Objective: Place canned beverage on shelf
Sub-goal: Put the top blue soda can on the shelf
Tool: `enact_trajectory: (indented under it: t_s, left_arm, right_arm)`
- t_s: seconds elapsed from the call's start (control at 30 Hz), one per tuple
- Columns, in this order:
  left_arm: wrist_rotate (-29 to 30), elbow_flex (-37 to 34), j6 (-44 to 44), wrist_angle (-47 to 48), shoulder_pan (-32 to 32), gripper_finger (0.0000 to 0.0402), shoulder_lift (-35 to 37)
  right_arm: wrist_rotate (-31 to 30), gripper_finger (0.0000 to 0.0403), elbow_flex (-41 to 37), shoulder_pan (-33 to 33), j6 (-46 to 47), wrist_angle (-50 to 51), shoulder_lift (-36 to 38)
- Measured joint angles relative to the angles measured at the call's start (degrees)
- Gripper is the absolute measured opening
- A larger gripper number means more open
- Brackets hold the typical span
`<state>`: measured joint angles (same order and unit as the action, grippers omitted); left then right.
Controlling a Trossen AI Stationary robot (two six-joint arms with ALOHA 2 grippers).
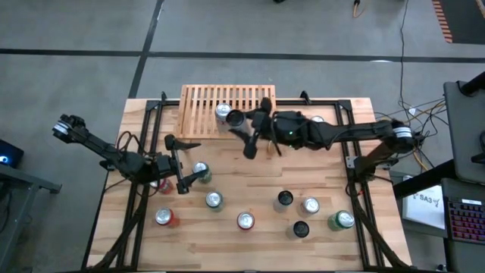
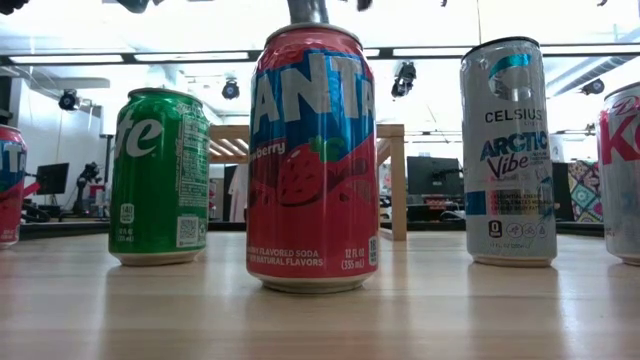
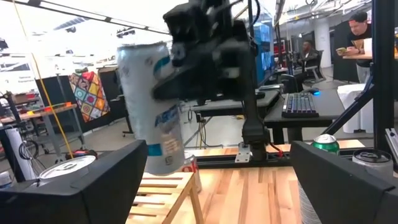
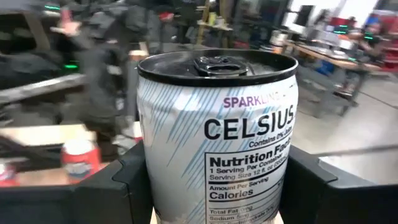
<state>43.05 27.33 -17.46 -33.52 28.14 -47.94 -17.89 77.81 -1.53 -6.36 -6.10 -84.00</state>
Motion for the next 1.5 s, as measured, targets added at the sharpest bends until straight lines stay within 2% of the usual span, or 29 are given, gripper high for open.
enact_trajectory:
  t_s: [0.23,0.43,0.53,0.67,1.27,1.5]
  left_arm:
    - [0.09,-0.02,0.27,0.15,0.00,0.0380,-0.09]
    - [0.19,-0.04,0.51,0.15,0.00,0.0380,-0.07]
    - [2.57,-0.04,-0.19,0.15,0.00,0.0380,-0.07]
    - [6.10,0.07,-1.35,0.16,-0.04,0.0380,-0.07]
    - [6.14,0.13,-2.59,0.17,-0.11,0.0380,-0.17]
    - [6.14,0.15,-3.03,0.15,-0.11,0.0380,-0.17]
  right_arm:
    - [0.66,0.0230,-15.36,-4.13,3.96,-14.44,6.57]
    - [0.01,0.0230,-24.06,-8.82,7.45,-24.22,6.47]
    - [0.38,0.0230,-26.47,-9.93,9.26,-27.81,5.97]
    - [-0.08,0.0230,-27.44,-10.13,9.41,-29.94,5.94]
    - [0.17,0.0231,-27.48,-9.76,6.32,-30.05,3.34]
    - [-0.13,0.0255,-27.48,-9.76,6.33,-29.99,3.33]
